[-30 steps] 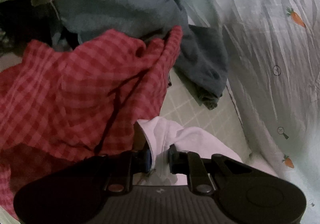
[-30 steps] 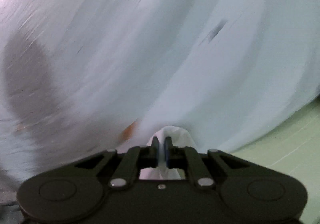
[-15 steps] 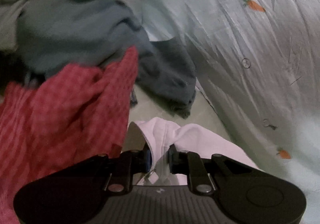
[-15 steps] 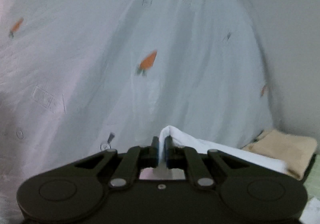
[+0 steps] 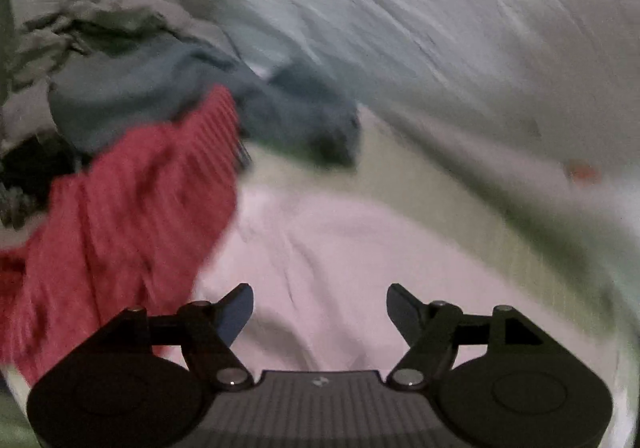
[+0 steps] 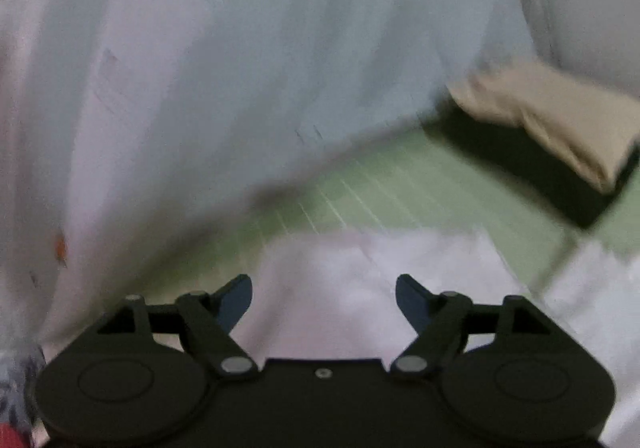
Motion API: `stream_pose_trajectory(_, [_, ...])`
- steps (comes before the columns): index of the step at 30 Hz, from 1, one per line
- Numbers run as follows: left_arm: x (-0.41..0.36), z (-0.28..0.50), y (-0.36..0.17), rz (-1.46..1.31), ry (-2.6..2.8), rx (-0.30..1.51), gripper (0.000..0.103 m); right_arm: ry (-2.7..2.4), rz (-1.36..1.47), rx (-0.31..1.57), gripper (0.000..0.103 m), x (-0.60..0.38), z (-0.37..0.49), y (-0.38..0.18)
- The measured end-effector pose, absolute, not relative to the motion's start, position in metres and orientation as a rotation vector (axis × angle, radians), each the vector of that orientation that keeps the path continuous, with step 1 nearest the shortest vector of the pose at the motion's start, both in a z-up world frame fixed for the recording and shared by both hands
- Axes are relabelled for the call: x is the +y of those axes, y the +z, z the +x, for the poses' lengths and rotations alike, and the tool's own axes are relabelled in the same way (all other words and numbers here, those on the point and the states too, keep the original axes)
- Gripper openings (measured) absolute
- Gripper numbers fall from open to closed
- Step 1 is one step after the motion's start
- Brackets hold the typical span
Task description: Fold clothes
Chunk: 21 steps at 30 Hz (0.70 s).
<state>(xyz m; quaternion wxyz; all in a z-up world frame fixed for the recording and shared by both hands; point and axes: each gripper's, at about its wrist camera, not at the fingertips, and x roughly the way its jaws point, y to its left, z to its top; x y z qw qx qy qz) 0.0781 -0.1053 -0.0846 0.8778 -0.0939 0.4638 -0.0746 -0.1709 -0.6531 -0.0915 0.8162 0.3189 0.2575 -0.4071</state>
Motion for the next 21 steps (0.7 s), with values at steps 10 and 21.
stream_pose_trajectory(10, [-0.196, 0.002, -0.154, -0.115, -0.192, 1.17, 0.075, -0.854, 0.682, 0.741, 0.082, -0.691, -0.237, -0.152])
stream_pose_trajectory(21, [-0.259, 0.009, -0.184, 0.052, -0.154, 1.28, 0.078, -0.767, 0.375, 0.907, 0.08, -0.729, -0.197, -0.186])
